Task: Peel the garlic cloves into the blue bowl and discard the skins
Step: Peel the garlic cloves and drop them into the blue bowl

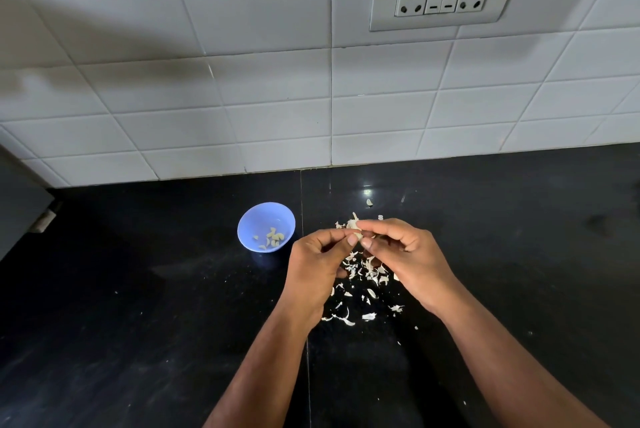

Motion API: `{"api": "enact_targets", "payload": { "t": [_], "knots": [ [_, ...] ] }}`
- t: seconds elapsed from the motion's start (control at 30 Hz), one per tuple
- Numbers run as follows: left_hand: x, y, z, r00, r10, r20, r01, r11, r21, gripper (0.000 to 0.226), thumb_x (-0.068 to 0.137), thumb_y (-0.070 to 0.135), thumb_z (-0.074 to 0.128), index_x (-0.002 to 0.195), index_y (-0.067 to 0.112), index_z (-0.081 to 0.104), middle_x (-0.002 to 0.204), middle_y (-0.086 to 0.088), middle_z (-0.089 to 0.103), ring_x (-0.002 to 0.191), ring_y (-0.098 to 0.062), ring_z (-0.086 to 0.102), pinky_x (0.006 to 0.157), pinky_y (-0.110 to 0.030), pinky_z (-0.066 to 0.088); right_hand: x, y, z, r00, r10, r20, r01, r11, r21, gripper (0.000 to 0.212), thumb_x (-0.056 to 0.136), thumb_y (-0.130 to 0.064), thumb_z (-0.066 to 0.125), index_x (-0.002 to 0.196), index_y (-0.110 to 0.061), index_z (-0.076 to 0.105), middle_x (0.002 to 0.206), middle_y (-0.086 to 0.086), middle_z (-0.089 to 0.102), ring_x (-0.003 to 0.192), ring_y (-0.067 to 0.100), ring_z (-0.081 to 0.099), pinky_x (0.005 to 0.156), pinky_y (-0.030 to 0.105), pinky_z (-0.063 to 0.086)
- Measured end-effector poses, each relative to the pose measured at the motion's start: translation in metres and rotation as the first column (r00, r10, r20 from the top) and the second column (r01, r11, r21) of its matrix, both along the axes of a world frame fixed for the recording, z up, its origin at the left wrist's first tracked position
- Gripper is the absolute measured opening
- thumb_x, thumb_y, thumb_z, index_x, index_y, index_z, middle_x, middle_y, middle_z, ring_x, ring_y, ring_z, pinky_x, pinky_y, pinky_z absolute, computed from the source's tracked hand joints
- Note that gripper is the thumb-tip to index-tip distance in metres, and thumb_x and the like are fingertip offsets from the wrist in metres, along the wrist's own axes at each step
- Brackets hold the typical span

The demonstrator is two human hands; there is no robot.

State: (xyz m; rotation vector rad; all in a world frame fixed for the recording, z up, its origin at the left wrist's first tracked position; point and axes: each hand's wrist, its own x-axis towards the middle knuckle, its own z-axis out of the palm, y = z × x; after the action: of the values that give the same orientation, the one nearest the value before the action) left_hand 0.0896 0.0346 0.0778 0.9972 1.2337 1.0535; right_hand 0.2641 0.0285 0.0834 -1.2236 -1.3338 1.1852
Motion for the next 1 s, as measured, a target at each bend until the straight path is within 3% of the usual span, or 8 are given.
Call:
{"api": "enact_targets", "payload": {
  "t": [0.23,0.4,0.5,0.63,0.8,0.87,1.0],
  "knots": [
    [0.003,0.001,0.003,1.000,-0.006,-0.006,0.006,0.999,-0.034,0.007,0.094,0.021,0.080,0.099,0.023,0.084,0.100,0.006,0.082,0.090,0.001,0.073,0.067,-0.025,0.052,0.000,0.005,0.003,0.987,-0.074,0.145,0.065,0.996,0.067,0.020,0.089,-0.008,0.080,0.105,-0.020,0.083,0.096,-0.002,0.079,0.086,0.017,0.076,0.081,0.030,0.063],
    [0.007,0.000,0.003,0.999,0.038,-0.026,-0.039,0.999,-0.031,0.008,0.092,0.023,0.082,0.100,0.025,0.085,0.098,0.010,0.082,0.094,0.002,0.074,0.073,-0.023,0.052,-0.002,0.003,0.006,0.980,-0.135,0.146,0.131,0.991,0.037,0.013,0.089,-0.010,0.081,0.095,-0.020,0.083,0.081,0.003,0.078,0.073,0.023,0.076,0.071,0.029,0.063],
    [0.011,-0.001,0.003,0.998,0.059,-0.029,-0.060,0.998,-0.017,0.009,0.092,0.019,0.081,0.099,0.023,0.085,0.097,0.010,0.082,0.092,0.002,0.074,0.073,-0.016,0.052,0.000,0.002,0.006,0.961,-0.100,0.257,0.091,0.995,0.046,0.010,0.094,-0.015,0.076,0.094,-0.023,0.081,0.074,0.002,0.075,0.068,0.022,0.073,0.067,0.029,0.060],
    [0.013,-0.005,-0.003,0.996,0.084,-0.029,-0.085,0.996,-0.038,0.008,0.094,0.019,0.079,0.098,0.025,0.084,0.097,0.009,0.081,0.088,-0.002,0.074,0.067,-0.022,0.053,0.001,0.002,0.003,0.927,-0.037,0.372,0.023,0.999,0.042,0.014,0.098,-0.017,0.071,0.094,-0.029,0.077,0.080,-0.014,0.073,0.072,0.006,0.071,0.067,0.015,0.053],
    [0.016,-0.009,-0.006,0.980,0.175,0.095,-0.165,0.981,-0.105,0.007,0.097,0.014,0.076,0.100,0.017,0.082,0.095,-0.001,0.081,0.083,-0.008,0.072,0.063,-0.028,0.054,-0.001,-0.002,-0.006,0.889,0.009,0.458,-0.040,0.998,0.058,0.014,0.100,-0.019,0.068,0.093,-0.030,0.073,0.084,-0.015,0.069,0.077,0.007,0.068,0.070,0.019,0.052],
    [0.015,-0.009,-0.006,0.970,0.202,0.137,-0.186,0.975,-0.123,0.007,0.097,0.013,0.075,0.100,0.014,0.081,0.097,-0.005,0.081,0.082,-0.010,0.070,0.062,-0.028,0.053,-0.003,-0.006,-0.010,0.901,0.013,0.433,-0.028,0.999,0.028,0.015,0.101,-0.016,0.066,0.094,-0.028,0.073,0.083,-0.010,0.071,0.074,0.009,0.069,0.069,0.022,0.055],
    [0.012,-0.008,-0.004,0.970,0.186,0.160,-0.174,0.981,-0.083,0.010,0.099,0.014,0.073,0.105,0.014,0.080,0.102,-0.006,0.081,0.082,-0.010,0.066,0.065,-0.028,0.051,-0.005,-0.007,-0.013,0.964,-0.108,0.241,0.127,0.990,-0.062,0.019,0.101,-0.011,0.066,0.096,-0.023,0.079,0.082,-0.001,0.077,0.071,0.019,0.076,0.063,0.029,0.061]
  ]
}}
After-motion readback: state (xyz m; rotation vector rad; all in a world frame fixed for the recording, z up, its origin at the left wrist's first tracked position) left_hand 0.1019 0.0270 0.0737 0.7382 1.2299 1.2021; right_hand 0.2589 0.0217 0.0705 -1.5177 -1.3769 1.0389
